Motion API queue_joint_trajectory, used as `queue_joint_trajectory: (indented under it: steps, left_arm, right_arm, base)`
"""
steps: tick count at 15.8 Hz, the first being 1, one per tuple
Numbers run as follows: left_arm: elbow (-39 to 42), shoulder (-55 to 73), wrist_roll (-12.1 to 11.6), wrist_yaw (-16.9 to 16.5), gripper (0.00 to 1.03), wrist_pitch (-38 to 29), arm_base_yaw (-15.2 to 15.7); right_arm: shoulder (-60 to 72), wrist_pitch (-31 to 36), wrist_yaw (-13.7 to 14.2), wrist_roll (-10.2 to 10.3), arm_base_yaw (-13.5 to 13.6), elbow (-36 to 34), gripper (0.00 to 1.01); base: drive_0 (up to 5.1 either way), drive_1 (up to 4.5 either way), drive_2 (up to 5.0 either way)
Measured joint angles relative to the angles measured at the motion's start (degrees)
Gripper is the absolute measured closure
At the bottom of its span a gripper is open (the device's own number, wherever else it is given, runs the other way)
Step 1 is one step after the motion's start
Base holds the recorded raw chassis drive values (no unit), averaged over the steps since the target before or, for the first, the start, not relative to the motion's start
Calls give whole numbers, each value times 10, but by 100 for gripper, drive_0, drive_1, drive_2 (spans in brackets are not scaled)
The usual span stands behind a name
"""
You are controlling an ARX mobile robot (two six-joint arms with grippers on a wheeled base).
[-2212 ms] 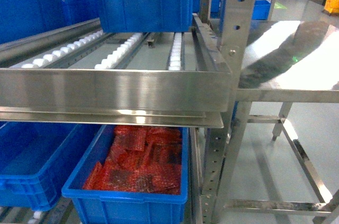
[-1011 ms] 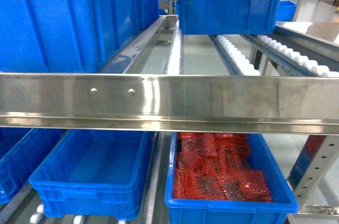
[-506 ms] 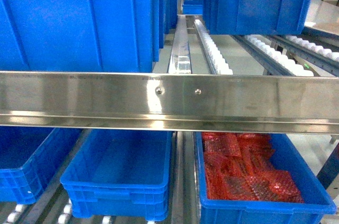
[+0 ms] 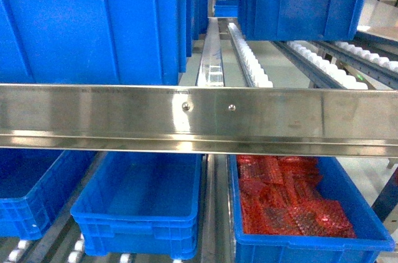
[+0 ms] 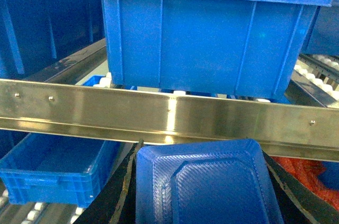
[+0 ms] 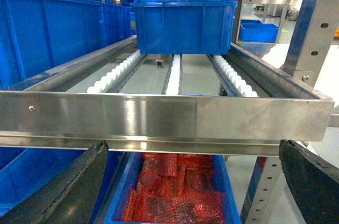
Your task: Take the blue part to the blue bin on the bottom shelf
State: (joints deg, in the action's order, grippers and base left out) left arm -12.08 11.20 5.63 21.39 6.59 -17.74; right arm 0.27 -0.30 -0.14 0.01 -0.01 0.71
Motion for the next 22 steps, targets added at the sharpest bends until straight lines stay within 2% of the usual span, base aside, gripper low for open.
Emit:
queue_joint_trajectory:
  steps: [22]
  left_arm:
    - [0,0,0,0,59,-2,0]
  right_arm:
    - [0,2,0,0,0,0,3]
  base:
    - [0,0,0]
